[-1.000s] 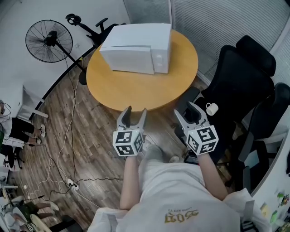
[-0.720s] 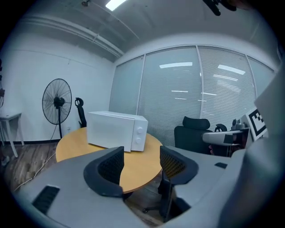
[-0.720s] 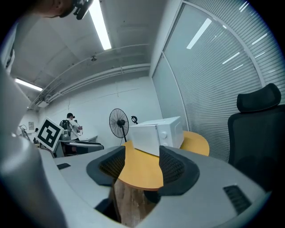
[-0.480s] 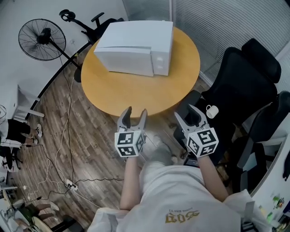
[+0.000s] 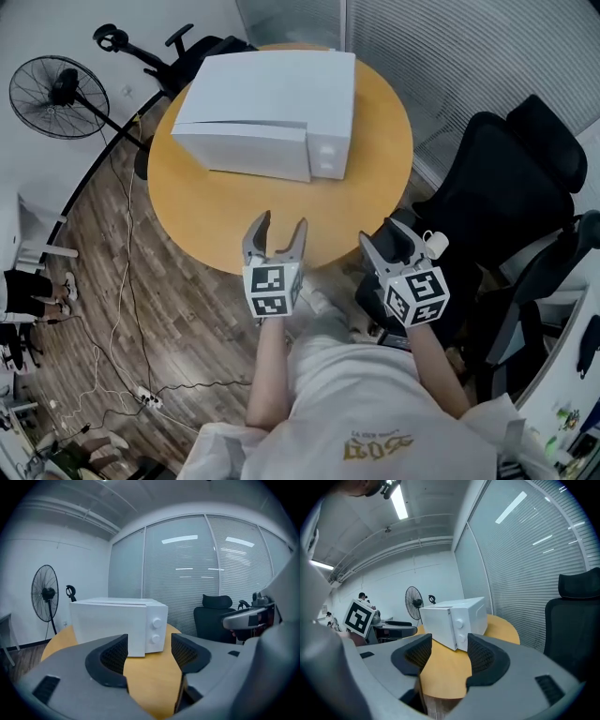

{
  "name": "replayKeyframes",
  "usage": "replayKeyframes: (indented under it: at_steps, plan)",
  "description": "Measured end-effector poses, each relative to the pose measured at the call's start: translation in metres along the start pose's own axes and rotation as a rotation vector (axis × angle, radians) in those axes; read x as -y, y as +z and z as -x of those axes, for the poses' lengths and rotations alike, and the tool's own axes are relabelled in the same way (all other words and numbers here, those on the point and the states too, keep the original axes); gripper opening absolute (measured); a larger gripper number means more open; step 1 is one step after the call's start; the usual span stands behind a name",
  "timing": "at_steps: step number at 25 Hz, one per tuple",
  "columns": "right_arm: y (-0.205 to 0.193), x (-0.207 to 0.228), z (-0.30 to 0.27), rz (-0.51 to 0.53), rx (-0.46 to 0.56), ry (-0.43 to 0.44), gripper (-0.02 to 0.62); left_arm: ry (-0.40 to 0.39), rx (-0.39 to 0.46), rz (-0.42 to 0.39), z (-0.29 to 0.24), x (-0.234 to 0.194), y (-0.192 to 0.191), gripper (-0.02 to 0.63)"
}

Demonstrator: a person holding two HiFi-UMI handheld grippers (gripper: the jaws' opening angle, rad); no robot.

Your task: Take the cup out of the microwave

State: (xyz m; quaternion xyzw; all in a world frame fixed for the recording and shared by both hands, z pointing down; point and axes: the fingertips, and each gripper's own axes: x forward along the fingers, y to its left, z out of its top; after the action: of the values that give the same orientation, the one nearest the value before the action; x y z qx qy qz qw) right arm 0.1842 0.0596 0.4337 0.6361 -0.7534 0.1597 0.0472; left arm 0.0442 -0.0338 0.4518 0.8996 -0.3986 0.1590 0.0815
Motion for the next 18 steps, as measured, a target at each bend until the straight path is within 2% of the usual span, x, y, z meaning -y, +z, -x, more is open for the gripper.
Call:
replayKeyframes:
  at_steps: [10, 18]
  plan:
    - [0.021, 0.024, -0.048, -0.032, 0.028, -0.066, 0.232, -0.054, 0.016, -0.076, -0.06, -0.027, 0.037, 0.296]
    - [0.035, 0.035, -0.065, -0.057, 0.073, -0.098, 0.226, -0.098, 0.032, -0.162, -0.099, -0.029, 0.061, 0.321]
